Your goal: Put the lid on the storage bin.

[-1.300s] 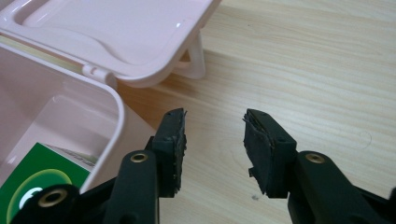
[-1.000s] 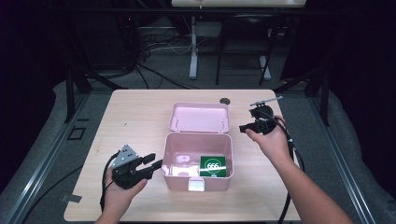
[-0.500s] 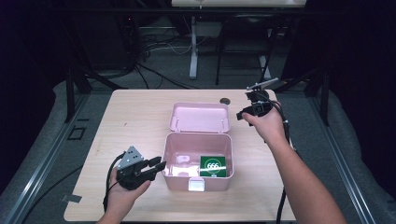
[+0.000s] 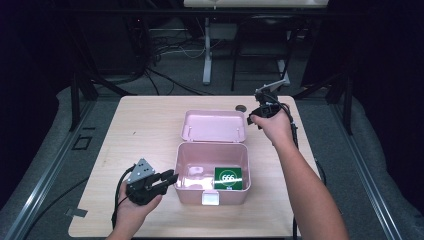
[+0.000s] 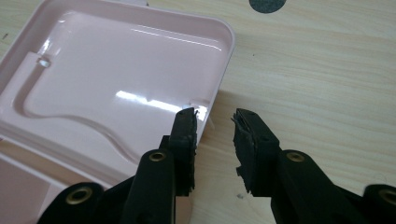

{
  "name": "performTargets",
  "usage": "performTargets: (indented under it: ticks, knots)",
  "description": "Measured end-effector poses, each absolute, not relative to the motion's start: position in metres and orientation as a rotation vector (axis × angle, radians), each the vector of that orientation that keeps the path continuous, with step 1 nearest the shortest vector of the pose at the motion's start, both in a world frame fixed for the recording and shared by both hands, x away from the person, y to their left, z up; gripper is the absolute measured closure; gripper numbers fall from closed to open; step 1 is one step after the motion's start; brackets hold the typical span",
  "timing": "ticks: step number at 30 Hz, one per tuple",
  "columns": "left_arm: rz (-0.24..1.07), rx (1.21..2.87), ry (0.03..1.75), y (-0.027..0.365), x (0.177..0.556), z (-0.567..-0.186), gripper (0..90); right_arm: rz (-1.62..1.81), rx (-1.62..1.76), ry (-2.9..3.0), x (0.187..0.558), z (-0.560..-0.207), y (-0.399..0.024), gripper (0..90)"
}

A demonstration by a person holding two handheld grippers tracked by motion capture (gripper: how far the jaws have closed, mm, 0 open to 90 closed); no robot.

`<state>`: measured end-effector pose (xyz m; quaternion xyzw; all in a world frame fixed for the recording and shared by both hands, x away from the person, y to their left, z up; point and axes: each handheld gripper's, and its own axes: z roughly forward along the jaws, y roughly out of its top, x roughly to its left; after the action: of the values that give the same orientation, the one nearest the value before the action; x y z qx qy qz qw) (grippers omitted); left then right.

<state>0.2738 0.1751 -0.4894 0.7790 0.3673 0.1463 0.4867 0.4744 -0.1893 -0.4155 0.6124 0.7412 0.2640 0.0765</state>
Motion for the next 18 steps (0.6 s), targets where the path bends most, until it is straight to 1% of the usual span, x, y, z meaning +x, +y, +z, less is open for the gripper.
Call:
performTargets:
  ticks: [11,18]
  knots:
    - [0.377,1.902,0.884,0.172,0.272,-0.489,73.7,0.747,1.884,2.207,0.502,-0.44,-0.172,71.7]
    - [0.38,1.901,0.882,0.173,0.272,-0.49,73.8,0.734,1.931,2.185,0.515,-0.451,-0.169,72.8]
